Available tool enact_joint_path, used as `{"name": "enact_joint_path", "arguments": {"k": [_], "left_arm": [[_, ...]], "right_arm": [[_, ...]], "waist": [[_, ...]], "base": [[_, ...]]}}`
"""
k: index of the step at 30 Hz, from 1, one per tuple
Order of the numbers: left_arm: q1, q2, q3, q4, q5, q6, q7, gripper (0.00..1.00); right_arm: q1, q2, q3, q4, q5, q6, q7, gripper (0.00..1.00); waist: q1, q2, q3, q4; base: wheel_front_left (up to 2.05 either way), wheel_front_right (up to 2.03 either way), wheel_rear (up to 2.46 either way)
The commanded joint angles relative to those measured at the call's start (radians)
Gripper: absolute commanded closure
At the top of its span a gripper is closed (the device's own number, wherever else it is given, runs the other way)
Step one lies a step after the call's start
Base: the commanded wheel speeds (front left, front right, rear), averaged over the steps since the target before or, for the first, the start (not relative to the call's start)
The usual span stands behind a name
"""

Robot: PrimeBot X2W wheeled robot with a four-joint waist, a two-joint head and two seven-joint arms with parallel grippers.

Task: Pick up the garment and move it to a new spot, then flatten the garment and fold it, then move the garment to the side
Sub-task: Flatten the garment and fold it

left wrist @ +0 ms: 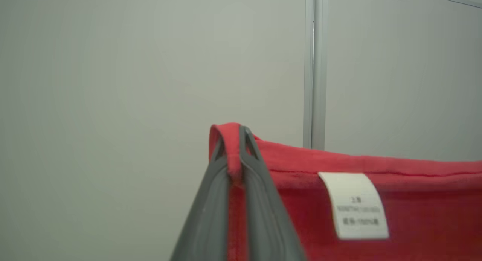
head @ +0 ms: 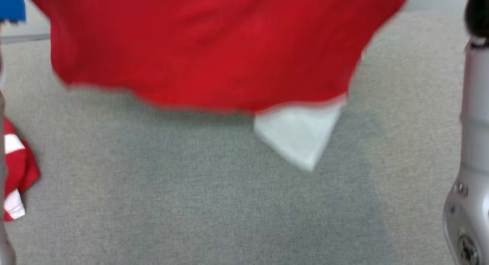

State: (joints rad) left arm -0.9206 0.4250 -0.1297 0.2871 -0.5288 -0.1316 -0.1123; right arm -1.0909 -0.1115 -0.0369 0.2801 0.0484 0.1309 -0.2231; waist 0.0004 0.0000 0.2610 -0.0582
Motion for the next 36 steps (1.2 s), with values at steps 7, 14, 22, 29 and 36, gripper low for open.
{"name": "enact_joint_path", "arguments": {"k": [7, 14, 22, 29, 36], "left_arm": [[-0.106, -0.019, -0.038, 0.172, -0.035, 0.002, -0.112, 1.00], [0.156, -0.048, -0.061, 0.278, -0.130, 0.002, -0.153, 1.00], [0.580, -0.151, -0.073, 0.299, -0.116, 0.003, -0.154, 1.00], [0.834, -0.245, 0.007, 0.275, -0.072, 0.003, -0.154, 1.00], [0.986, -0.290, 0.017, 0.231, -0.007, 0.003, -0.154, 1.00]], "right_arm": [[-0.137, 0.038, -0.106, 0.088, -0.087, 0.000, -0.038, 1.00], [0.213, 0.055, -0.139, -0.024, 0.016, -0.001, -0.043, 1.00], [0.796, 0.057, -0.136, -0.115, 0.243, -0.001, -0.044, 1.00], [1.089, 0.058, -0.101, -0.118, 0.344, -0.001, -0.044, 1.00], [1.282, 0.058, -0.104, -0.130, 0.357, -0.001, -0.044, 1.00]], "waist": [[-0.0004, 0.0000, 0.070, 0.019], [-0.0004, 0.0000, 0.050, -0.007], [-0.0004, 0.0000, -0.004, -0.019], [-0.0004, 0.0000, -0.083, -0.023], [-0.0004, 0.0000, -0.179, -0.007]], "base": [[0.00, 0.00, 0.00], [0.00, 0.00, 0.00], [0.00, 0.00, 0.00], [0.00, 0.00, 0.00], [0.00, 0.00, 0.00]]}}
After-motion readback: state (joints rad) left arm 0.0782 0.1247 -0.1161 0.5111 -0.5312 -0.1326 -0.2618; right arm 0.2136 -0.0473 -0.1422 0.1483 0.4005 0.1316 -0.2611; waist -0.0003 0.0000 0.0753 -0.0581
